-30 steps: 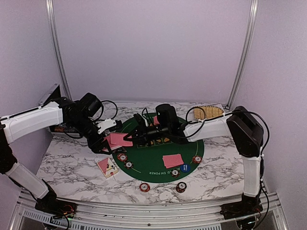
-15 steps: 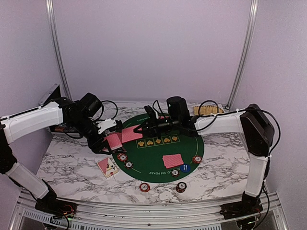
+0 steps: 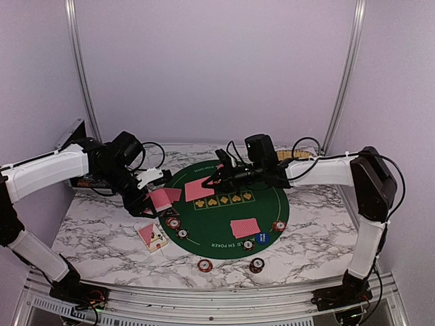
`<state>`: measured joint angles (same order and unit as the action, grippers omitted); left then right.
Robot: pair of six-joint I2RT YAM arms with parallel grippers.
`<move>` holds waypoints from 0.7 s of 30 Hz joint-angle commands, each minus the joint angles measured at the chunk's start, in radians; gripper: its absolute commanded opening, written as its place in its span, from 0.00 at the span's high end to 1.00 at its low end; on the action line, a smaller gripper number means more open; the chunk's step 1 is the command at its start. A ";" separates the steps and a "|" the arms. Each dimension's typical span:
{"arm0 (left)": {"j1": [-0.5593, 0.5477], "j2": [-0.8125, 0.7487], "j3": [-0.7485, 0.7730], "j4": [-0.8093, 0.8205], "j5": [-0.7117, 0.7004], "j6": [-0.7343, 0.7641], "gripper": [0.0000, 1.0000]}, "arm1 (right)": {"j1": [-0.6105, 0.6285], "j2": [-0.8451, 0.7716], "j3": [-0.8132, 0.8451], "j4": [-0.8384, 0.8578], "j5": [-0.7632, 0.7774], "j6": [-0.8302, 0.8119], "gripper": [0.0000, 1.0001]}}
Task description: Distribute texas hold em gaming equipment
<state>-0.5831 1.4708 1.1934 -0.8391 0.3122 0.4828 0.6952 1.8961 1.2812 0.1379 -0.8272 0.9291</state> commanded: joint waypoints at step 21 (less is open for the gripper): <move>0.028 -0.052 -0.014 -0.012 0.008 0.005 1.00 | 0.022 0.228 0.539 -0.713 0.545 -0.619 1.00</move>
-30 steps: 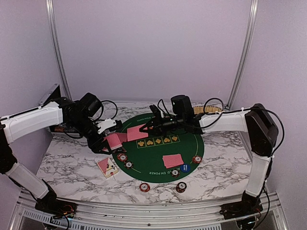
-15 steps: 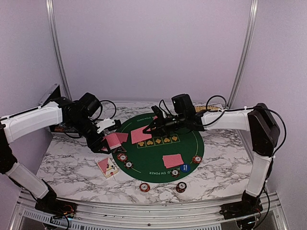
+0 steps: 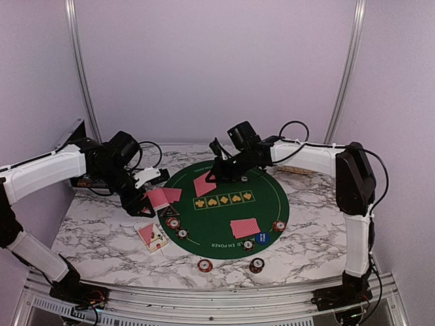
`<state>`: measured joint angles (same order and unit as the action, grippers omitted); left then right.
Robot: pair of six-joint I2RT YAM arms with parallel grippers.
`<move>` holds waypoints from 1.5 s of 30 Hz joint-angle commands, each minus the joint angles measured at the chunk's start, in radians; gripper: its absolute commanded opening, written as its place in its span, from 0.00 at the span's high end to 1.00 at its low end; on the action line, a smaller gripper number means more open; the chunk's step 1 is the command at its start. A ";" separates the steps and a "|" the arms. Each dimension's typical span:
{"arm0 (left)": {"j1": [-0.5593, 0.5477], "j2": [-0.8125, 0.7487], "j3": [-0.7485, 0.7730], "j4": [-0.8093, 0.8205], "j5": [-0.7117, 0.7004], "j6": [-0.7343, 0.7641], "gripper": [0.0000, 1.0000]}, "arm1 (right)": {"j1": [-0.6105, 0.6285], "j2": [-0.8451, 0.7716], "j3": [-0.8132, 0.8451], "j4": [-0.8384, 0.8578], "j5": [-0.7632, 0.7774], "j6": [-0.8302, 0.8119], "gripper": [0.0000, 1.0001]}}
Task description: Distribute texas hold em gaming equipment
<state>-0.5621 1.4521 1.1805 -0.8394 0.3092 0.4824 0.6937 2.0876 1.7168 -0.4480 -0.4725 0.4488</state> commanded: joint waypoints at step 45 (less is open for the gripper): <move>0.028 -0.064 -0.015 -0.046 0.022 0.020 1.00 | 0.385 0.158 -0.250 0.701 1.207 -1.335 1.00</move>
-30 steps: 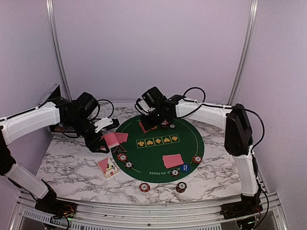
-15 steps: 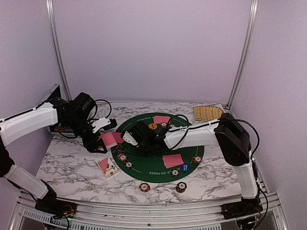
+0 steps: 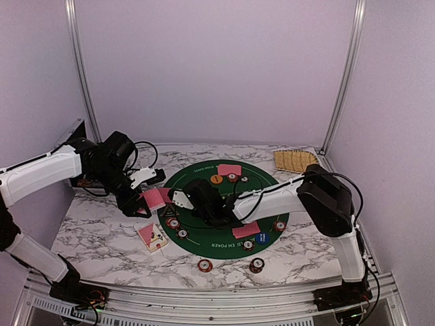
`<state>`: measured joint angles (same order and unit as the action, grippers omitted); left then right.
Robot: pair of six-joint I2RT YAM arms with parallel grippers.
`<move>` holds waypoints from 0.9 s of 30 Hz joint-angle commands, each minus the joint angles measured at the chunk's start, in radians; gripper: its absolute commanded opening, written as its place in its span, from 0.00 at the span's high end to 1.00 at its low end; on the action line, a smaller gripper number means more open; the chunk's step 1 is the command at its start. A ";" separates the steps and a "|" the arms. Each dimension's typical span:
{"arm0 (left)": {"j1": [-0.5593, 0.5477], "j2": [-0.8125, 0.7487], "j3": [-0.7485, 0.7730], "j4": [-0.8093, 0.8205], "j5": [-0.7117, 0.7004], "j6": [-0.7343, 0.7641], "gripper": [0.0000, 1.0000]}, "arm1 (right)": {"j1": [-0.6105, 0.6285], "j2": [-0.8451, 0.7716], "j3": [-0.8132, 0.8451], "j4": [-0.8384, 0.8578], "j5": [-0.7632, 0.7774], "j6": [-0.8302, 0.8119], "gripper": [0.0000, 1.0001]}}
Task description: Distribute texas hold em gaming equipment
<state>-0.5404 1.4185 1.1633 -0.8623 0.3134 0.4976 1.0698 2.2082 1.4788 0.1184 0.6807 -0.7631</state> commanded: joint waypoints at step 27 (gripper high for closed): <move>0.009 -0.040 0.010 -0.027 0.027 0.004 1.00 | -0.050 -0.036 -0.005 -0.182 -0.342 0.240 0.38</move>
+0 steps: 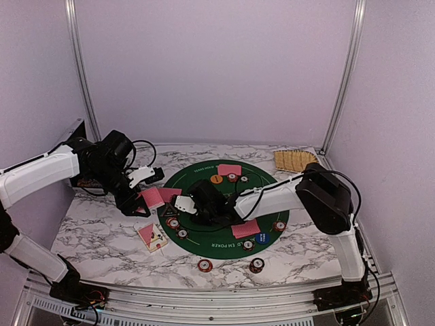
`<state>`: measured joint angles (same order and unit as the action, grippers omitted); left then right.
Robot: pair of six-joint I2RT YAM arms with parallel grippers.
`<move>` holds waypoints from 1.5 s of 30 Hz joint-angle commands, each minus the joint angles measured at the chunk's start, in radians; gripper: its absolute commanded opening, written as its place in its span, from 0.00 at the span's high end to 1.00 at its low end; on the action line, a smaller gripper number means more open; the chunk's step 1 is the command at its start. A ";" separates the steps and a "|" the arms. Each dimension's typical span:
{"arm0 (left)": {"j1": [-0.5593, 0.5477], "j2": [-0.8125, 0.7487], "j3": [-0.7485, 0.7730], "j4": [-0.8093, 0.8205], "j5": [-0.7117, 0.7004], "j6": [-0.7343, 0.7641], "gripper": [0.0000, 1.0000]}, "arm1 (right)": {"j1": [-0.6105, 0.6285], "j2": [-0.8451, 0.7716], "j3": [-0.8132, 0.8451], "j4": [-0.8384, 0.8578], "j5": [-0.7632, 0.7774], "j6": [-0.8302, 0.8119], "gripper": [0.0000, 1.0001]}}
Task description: Distribute texas hold em gaming equipment
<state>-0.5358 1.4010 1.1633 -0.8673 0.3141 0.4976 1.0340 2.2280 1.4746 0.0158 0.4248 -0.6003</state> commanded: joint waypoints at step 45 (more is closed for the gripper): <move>0.003 0.090 0.071 0.014 0.065 -0.001 1.00 | -0.284 -0.212 0.069 -0.045 -1.059 1.249 0.01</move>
<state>-0.5358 1.4780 1.1980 -0.8665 0.3527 0.5007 0.7521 2.0289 1.5719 -0.1520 -0.5159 0.4706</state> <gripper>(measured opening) 0.649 0.989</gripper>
